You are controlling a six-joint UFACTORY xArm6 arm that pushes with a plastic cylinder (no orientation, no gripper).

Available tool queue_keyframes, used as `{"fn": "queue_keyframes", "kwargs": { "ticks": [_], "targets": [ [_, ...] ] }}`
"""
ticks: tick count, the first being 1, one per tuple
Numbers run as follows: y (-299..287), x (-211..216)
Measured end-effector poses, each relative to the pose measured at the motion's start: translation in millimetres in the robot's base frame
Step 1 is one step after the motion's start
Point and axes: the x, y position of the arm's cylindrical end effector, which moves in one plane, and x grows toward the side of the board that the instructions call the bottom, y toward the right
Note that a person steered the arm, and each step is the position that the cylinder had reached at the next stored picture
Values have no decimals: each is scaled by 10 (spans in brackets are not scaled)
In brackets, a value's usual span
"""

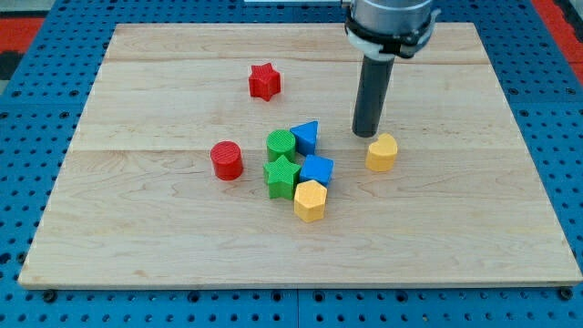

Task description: Push the yellow heart into the blue blocks

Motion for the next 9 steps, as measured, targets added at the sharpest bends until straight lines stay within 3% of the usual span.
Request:
{"fn": "queue_keyframes", "kwargs": {
  "ticks": [1,2,4,5,6,7,9],
  "targets": [
    [743,66],
    [857,470],
    [-499,704],
    [-279,450],
    [0,-117],
    [-780,-300],
    [-944,551]
  ]
}}
